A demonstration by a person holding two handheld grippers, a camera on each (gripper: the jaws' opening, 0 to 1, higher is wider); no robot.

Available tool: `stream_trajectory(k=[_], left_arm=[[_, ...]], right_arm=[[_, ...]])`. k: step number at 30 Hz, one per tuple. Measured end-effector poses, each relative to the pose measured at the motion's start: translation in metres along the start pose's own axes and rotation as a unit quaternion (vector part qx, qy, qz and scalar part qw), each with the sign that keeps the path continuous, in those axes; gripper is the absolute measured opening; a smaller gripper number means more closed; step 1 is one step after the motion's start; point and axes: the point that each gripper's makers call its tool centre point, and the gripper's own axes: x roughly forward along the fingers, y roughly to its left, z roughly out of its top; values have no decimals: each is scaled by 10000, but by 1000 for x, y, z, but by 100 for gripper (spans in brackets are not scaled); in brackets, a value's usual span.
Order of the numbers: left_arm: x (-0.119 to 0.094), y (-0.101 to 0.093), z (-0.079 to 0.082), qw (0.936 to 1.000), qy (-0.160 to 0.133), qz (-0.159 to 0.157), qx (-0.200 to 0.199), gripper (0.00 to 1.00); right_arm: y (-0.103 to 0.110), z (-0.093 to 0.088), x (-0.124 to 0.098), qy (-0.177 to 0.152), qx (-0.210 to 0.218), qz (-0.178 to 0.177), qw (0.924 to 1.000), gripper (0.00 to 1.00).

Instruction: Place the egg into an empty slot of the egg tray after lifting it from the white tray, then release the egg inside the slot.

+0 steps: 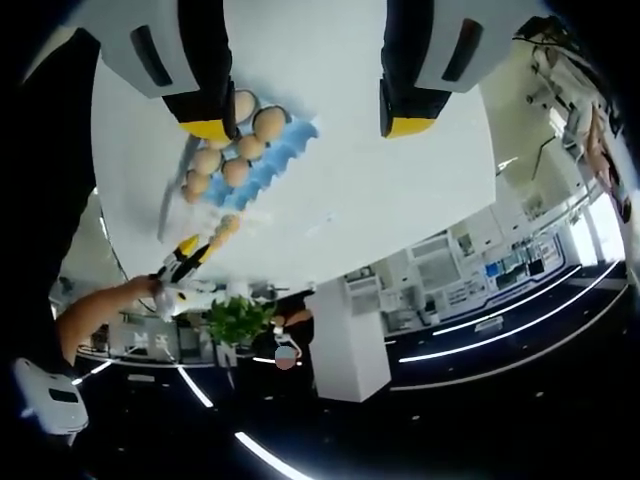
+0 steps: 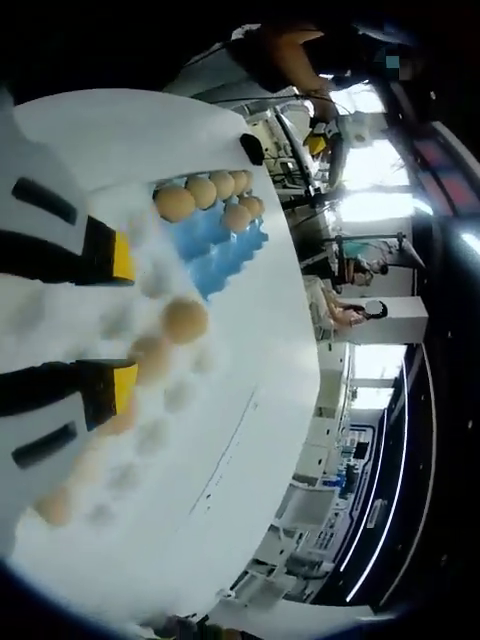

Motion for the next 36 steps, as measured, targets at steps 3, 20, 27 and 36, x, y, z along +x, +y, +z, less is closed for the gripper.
stream_trajectory(k=[3, 20, 27, 36], left_arm=[[1, -2, 0, 10000, 8, -21, 11, 58], [6, -6, 7, 9999, -4, -76, 71, 58], [6, -6, 7, 10000, -17, -69, 62, 58], [8, -6, 10, 9999, -23, -64, 85, 58]], right_arm=[[-12, -8, -9, 37, 66, -171, 9998, 29], [-47, -38, -38, 354, 183, -650, 9971, 29], [-52, -58, -39, 711, 199, -685, 9949, 28], [-54, -57, -34, 828, 119, -596, 9947, 25]])
